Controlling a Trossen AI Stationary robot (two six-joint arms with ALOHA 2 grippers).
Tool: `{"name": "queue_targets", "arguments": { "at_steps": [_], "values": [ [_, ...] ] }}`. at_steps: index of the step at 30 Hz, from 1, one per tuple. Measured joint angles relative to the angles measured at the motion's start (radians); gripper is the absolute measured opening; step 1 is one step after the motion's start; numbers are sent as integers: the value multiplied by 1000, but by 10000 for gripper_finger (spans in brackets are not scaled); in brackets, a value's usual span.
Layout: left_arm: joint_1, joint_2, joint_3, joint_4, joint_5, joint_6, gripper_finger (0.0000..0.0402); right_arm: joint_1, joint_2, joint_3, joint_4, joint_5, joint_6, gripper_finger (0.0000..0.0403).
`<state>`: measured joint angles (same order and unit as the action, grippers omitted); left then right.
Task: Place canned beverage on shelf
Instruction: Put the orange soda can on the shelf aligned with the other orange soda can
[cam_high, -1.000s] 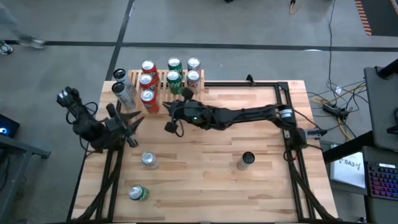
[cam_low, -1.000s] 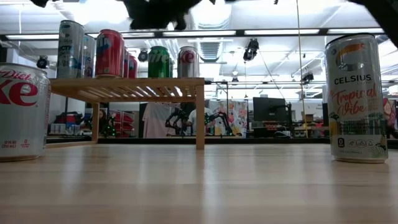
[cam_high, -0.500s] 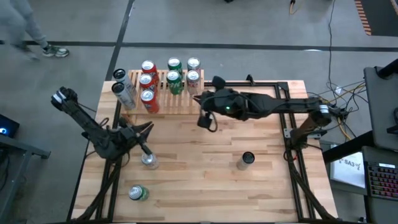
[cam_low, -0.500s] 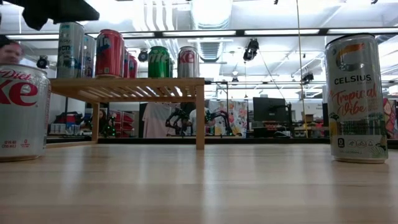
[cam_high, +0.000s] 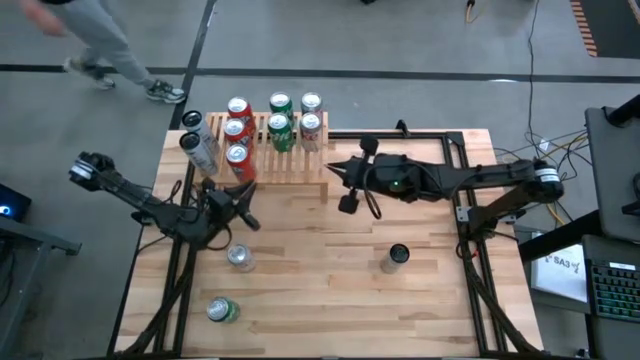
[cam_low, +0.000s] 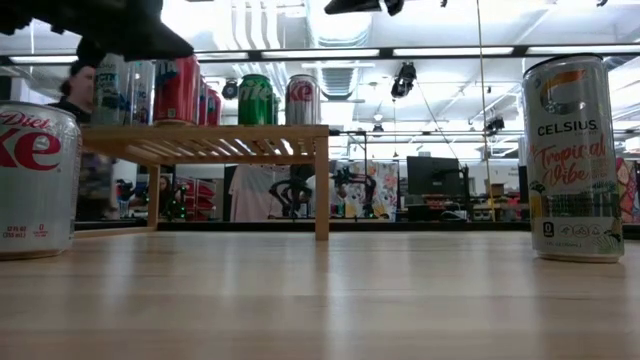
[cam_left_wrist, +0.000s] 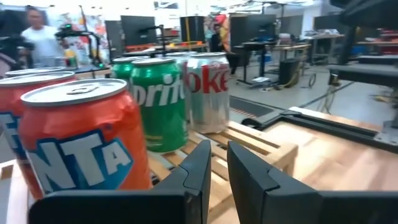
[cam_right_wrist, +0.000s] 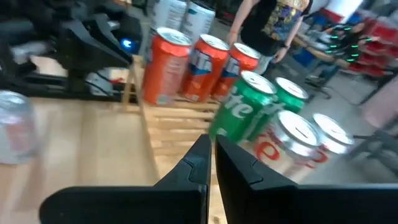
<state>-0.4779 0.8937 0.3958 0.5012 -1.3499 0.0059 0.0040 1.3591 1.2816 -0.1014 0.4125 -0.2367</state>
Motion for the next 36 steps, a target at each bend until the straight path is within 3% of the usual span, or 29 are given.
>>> {"name": "queue_targets", "arguments": {
  "at_steps": [7, 13, 22, 36],
  "values": [
    [75, 58, 0, 0, -2, -122, 36, -9, -6, -63, 33, 194, -43, 12],
    [107, 167, 1, -2, -43, -226, 36, -24, 5, -89, 32, 190, -45, 12],
    [125, 244, 34, 0, -153, -222, 36, -43, 5, -114, 34, 190, -48, 12],
    [201, 371, 138, 0, -213, -162, 36, -64, 5, -130, 33, 190, -25, 12]
  ]
}}
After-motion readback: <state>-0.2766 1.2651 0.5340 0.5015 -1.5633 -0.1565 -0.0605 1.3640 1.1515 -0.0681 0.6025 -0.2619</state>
